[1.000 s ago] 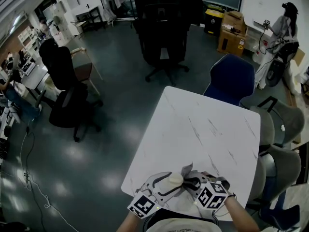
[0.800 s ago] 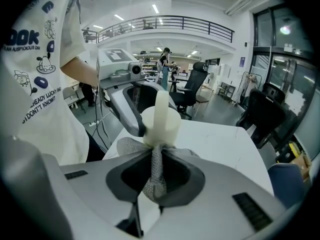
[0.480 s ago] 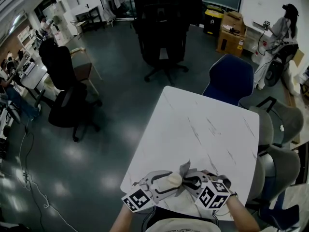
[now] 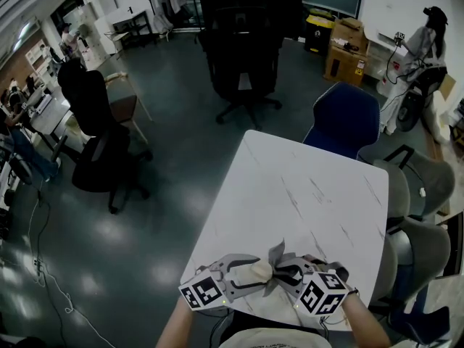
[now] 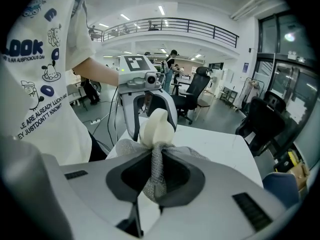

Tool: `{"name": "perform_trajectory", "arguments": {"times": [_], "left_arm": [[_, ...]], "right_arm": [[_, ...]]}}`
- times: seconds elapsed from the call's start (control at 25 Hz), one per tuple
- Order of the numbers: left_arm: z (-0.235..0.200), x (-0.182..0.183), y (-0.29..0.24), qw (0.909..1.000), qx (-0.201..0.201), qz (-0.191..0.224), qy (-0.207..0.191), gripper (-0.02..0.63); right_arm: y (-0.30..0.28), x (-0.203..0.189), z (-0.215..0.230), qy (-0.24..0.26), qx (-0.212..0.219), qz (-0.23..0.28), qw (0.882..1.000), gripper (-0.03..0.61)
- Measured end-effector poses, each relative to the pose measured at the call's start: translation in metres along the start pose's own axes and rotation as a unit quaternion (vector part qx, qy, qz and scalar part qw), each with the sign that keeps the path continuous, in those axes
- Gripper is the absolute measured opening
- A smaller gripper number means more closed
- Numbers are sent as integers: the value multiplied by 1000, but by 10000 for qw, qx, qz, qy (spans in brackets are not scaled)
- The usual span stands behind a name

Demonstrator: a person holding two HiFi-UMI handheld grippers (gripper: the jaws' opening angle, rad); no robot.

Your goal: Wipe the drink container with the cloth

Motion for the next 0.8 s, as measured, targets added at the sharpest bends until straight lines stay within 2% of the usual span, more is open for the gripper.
{"name": "perform_trajectory", "arguments": {"times": [0.56, 0.8], "left_arm": [[-4, 3, 1, 9977, -655, -75, -174, 272], [-6, -1, -1, 9970, -750, -58, -196, 272]], "right_arm": [[0, 3, 2, 156, 175, -76, 9997, 57], [-6, -4, 3, 145, 182, -116, 9997, 57]]}}
Point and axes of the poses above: the fingertips, and each gripper's own axes: y backward along the fingers, z to its right, x out of its top, the point moved 7 cm from there along y, backward along the fingers, and after that the axes turned 8 degrees about z, right-handed, at the moved point
